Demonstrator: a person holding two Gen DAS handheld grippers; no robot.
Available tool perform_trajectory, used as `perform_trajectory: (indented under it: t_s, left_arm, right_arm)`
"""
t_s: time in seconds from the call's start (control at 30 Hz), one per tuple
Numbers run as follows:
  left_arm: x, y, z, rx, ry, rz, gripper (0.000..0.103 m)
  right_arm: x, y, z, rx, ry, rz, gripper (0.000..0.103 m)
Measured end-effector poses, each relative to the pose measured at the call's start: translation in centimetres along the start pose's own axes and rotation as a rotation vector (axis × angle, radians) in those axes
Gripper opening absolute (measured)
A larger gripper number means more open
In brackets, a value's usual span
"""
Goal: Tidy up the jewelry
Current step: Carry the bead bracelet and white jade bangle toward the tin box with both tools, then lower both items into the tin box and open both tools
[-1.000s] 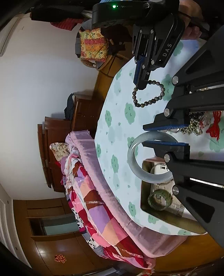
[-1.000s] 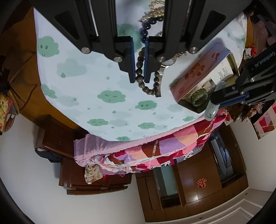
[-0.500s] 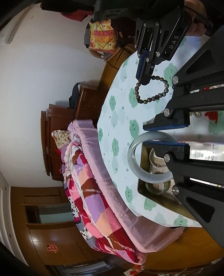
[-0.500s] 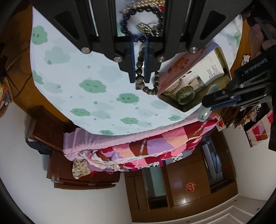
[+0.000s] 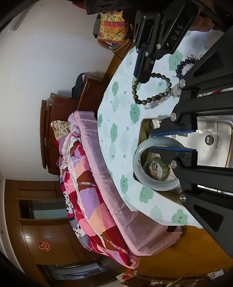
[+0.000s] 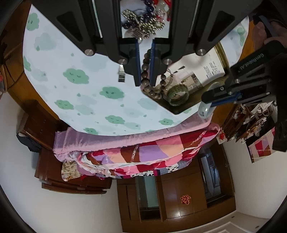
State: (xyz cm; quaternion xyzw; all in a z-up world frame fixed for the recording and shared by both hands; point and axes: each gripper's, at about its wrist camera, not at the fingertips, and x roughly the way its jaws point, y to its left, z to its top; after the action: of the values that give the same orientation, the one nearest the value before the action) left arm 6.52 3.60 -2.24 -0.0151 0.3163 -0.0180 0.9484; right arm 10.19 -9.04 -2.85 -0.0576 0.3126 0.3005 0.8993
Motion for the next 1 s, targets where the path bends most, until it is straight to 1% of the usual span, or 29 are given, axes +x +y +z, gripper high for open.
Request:
perform_trajectory:
  t_s: [0.3, 0.6, 0.73, 1.0]
  left_arm:
    - [1.0, 2.1, -0.6, -0.034, 0.027, 0.021, 0.011]
    - [2.4, 4.4, -1.3, -0.065, 0.060, 0.048, 0.011]
    - [3.2, 4.4, -1.5, -0.052, 0.076, 0.052, 0.010]
    - [3.7, 3.5, -1.8, -0.020, 0.098, 0.011, 0.010]
  right_arm:
    - [1.9, 2.3, 1.1, -0.044, 0.019, 0.033, 0.011]
    - [3.5, 4.0, 1.0, -0.077, 0.049, 0.051, 0.011]
    - [4.4, 4.4, 0.5, -0.079, 0.079, 0.056, 0.011]
    - [6.0, 5.0, -0.7, -0.086, 0.135, 0.072, 0.011]
